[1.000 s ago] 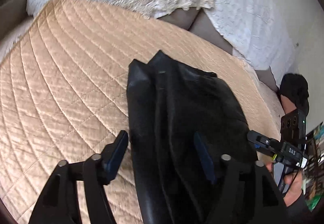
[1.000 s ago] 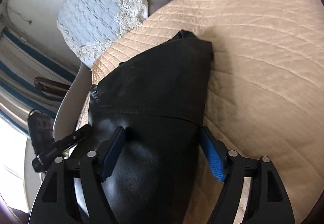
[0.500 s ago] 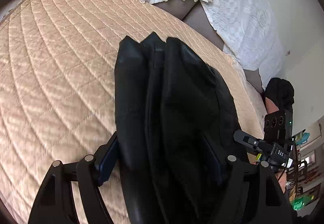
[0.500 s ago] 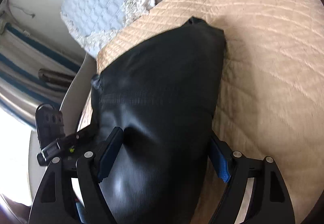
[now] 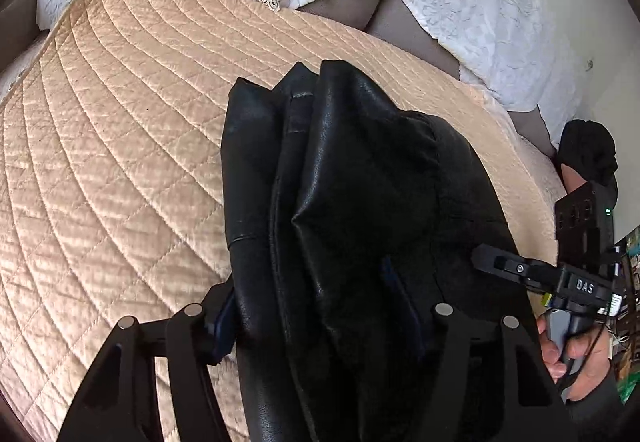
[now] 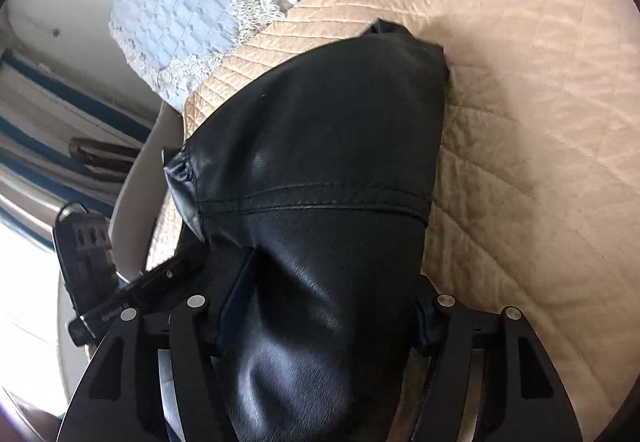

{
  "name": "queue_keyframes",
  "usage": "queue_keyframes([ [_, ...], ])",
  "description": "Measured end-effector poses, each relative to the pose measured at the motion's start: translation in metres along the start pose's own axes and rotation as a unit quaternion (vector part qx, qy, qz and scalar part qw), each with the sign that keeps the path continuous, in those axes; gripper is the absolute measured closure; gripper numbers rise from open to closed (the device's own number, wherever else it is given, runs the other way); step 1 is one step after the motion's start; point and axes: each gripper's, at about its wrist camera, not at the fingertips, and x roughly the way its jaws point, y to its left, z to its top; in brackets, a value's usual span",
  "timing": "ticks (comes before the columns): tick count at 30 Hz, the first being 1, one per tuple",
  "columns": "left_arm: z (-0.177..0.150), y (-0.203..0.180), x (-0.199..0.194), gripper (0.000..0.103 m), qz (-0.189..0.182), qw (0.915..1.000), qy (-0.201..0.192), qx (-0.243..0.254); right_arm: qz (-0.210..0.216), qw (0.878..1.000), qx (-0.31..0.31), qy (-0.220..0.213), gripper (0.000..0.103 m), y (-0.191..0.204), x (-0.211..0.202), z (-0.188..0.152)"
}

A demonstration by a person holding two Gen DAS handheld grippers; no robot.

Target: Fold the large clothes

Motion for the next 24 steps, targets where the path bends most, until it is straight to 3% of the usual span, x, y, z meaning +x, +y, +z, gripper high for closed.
queue_keyframes([
  [3,0.003,0.001,0.001,0.039,0.003,1.0000,0.004,-0.001,-0.013,1.000,-0.006,0.000,0.040,0.005,-0.002,0.000],
  [5,0.002,-0.005,-0.003,0.046,0.016,0.9998,-0.003,0.013,-0.022,1.000,-0.020,-0.007,0.050,0.013,-0.010,-0.003],
  [7,-0.001,-0.015,-0.011,0.062,0.037,0.9986,-0.015,0.036,-0.026,0.999,-0.034,-0.018,0.059,0.020,-0.019,-0.004],
  [10,-0.003,-0.028,-0.019,0.071,0.056,0.9964,-0.027,0.058,-0.022,0.999,-0.038,-0.027,0.067,0.025,-0.030,-0.006],
  [15,-0.009,-0.033,-0.031,0.077,0.054,0.9955,-0.037,0.069,-0.022,0.998,-0.048,-0.037,0.072,0.037,-0.040,-0.012],
  [24,-0.025,-0.035,-0.058,0.079,0.019,0.9968,-0.047,0.062,-0.018,0.996,-0.076,-0.042,0.075,0.064,-0.055,-0.031],
])
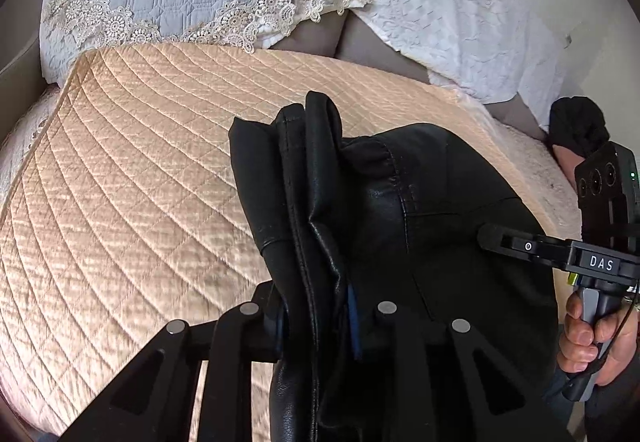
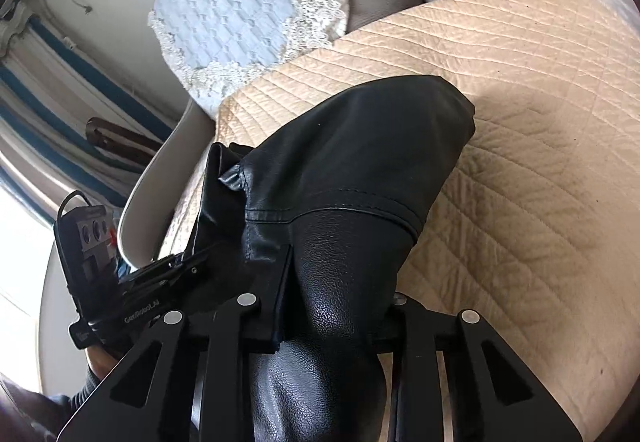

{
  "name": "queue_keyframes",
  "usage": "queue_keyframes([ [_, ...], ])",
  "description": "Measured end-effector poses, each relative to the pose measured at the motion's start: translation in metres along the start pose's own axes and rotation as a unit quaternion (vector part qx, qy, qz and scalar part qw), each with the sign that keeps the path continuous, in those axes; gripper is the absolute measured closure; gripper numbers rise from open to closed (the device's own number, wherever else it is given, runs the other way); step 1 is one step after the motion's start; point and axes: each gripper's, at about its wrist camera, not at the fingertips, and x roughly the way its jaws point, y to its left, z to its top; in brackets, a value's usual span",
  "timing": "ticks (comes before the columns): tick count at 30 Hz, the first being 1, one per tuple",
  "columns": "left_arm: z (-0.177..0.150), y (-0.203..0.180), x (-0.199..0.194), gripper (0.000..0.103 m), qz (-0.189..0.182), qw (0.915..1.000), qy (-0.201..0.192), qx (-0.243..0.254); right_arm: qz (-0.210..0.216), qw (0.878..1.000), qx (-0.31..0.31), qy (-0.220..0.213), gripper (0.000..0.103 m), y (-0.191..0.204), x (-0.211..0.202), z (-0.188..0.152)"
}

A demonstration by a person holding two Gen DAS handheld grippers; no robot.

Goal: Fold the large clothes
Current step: 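Lower the folded jacket onto the quilt and open both grippers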

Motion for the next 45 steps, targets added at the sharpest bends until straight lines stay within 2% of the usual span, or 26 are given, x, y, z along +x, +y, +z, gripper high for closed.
queue_keyframes([
  [5,-0.004,0.008,-0.010,0.080,-0.009,0.9999,-0.003,-0.010,0.002,1.000,-0.012,0.004,0.075,0.011,0.006,0.000],
  [10,0.009,0.024,-0.016,0.080,-0.008,0.9996,-0.017,-0.020,0.011,0.999,-0.030,-0.001,0.075,0.026,0.017,0.019],
  [23,0.096,0.089,-0.005,0.080,0.008,0.9983,-0.058,-0.010,0.022,0.997,-0.067,-0.020,0.075,0.057,0.083,0.104],
  [31,0.135,0.126,0.032,0.080,0.010,0.9978,-0.065,-0.007,0.016,0.998,-0.057,-0.016,0.072,0.041,0.136,0.143],
  [34,0.136,0.143,0.060,0.079,0.010,0.9987,-0.048,-0.014,-0.002,0.999,-0.044,0.009,0.067,0.025,0.165,0.144],
  [37,0.123,0.165,0.092,0.073,0.022,0.9988,-0.017,-0.041,-0.033,0.998,-0.039,0.034,0.050,0.009,0.186,0.137],
  [40,0.110,0.181,0.091,0.070,-0.003,0.9966,-0.028,-0.077,-0.029,0.999,-0.030,0.024,0.045,0.001,0.178,0.130],
  [45,0.105,0.175,0.065,0.070,0.020,0.9972,-0.033,-0.065,-0.065,0.997,-0.048,-0.008,0.045,0.009,0.142,0.126],
])
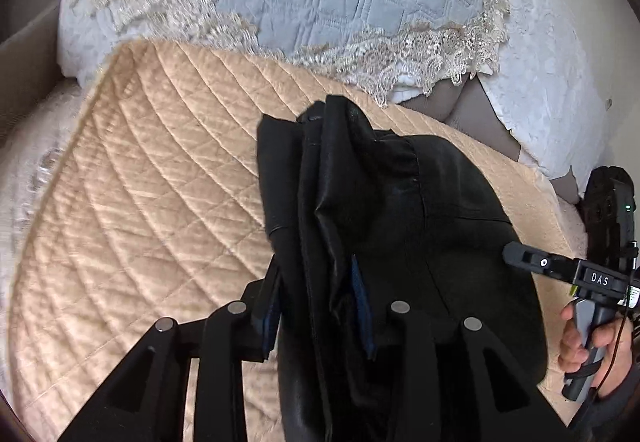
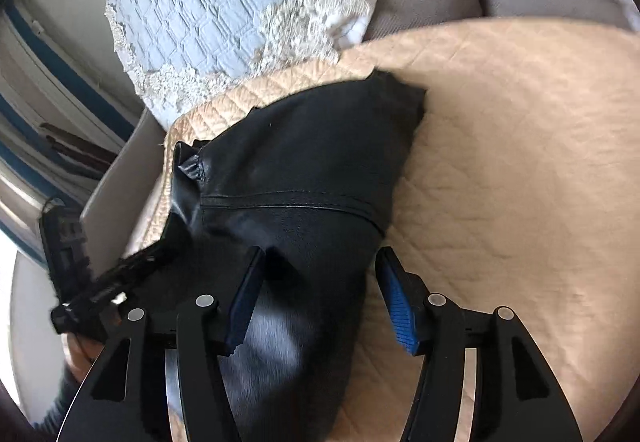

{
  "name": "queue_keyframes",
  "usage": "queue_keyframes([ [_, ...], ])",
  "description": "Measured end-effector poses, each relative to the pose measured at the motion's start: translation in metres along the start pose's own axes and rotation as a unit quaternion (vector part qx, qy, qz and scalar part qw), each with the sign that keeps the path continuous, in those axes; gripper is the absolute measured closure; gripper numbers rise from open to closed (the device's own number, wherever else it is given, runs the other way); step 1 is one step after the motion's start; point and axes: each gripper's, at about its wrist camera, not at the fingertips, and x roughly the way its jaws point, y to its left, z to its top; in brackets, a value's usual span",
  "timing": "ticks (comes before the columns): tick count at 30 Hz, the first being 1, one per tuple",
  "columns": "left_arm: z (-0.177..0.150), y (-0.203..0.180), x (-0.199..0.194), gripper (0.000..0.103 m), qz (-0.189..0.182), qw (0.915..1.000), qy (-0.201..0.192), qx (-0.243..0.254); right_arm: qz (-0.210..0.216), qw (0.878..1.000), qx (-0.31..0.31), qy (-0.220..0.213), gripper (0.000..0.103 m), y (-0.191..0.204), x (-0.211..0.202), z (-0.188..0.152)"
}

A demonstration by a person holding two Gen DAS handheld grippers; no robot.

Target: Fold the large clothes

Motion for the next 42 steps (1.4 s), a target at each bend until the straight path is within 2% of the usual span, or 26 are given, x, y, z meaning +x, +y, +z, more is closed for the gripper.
queue_keyframes([
  [4,0.007,-0.008,-0.042,0.071,0.004,0.9989,-0.047,0.005,-0.004,0.999,-0.034,-0.032,0.045,0.021,-0.021,0.002],
  [6,0.007,-0.019,-0.060,0.071,-0.017,0.9976,-0.066,0.008,-0.001,0.998,-0.053,-0.035,0.047,0.033,-0.023,-0.003],
  [7,0.003,-0.026,-0.066,0.071,-0.028,0.9969,-0.071,0.016,0.000,0.998,-0.062,-0.031,0.052,0.038,-0.022,-0.008],
  [9,-0.010,-0.038,-0.066,0.071,-0.031,0.9968,-0.066,0.033,-0.003,0.997,-0.079,-0.018,0.055,0.043,-0.017,-0.023],
  [13,-0.044,-0.032,-0.029,0.071,-0.009,0.9994,-0.010,0.032,-0.048,0.992,-0.114,0.010,0.060,0.046,0.007,-0.051],
  [16,-0.052,-0.026,-0.023,0.071,-0.010,0.9996,-0.018,0.021,-0.056,0.991,-0.121,0.007,0.061,0.045,0.012,-0.055],
  [20,-0.048,-0.035,-0.031,0.071,0.012,0.9997,-0.016,0.017,-0.061,0.992,-0.115,0.001,0.060,0.051,-0.007,-0.052],
  [27,-0.072,-0.054,-0.086,0.070,0.055,0.9977,-0.032,0.024,-0.051,0.990,-0.131,-0.020,0.059,0.068,-0.058,-0.088],
  [29,-0.081,-0.060,-0.098,0.068,0.064,0.9973,-0.031,0.019,-0.050,0.989,-0.136,-0.024,0.051,0.073,-0.068,-0.099],
  [34,-0.102,-0.074,-0.123,0.049,0.084,0.9958,-0.035,0.009,-0.054,0.987,-0.144,-0.043,0.044,0.088,-0.092,-0.125],
  [36,-0.109,-0.078,-0.129,0.044,0.090,0.9953,-0.034,0.009,-0.055,0.987,-0.145,-0.044,0.043,0.090,-0.098,-0.133],
  [42,-0.121,-0.091,-0.131,0.039,0.108,0.9933,-0.028,0.030,-0.067,0.986,-0.148,-0.038,0.042,0.093,-0.098,-0.144],
])
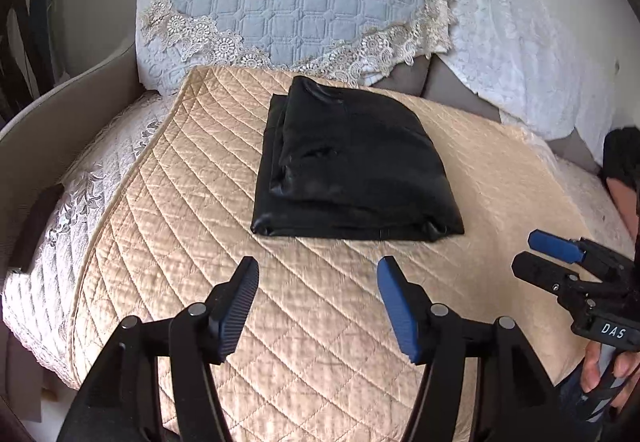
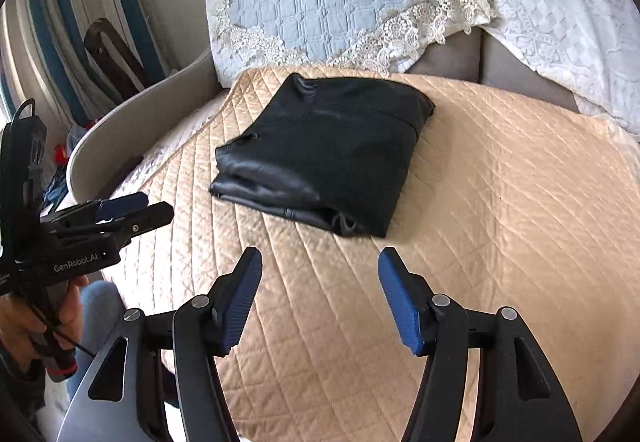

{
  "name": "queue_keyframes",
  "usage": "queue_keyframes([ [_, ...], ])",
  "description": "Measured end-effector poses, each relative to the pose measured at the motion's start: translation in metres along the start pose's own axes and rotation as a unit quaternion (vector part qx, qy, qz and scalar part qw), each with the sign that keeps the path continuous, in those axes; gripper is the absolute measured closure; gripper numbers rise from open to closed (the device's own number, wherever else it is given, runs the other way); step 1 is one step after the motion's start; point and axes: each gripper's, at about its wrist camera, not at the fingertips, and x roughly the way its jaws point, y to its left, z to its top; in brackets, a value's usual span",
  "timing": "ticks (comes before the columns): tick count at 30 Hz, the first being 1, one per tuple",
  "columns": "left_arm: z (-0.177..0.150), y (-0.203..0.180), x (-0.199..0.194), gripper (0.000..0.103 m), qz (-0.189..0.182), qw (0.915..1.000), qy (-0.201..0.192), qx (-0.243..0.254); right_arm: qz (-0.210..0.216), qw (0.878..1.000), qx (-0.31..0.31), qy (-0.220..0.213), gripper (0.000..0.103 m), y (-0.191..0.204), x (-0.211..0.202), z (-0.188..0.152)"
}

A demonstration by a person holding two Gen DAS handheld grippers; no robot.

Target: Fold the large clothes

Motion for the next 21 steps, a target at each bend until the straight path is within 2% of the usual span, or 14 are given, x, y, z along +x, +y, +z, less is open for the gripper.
queue_keyframes([
  [5,-0.006,-0.002,0.013,0.039,0.020,0.9997,0.014,0.008,-0.016,1.000,0.000,0.007,0.042,0.000,0.008,-0.003],
  [21,-0.013,0.006,0.020,0.039,0.025,0.9993,0.027,-0.001,-0.018,1.000,0.004,0.017,0.042,0.003,0.012,-0.010],
])
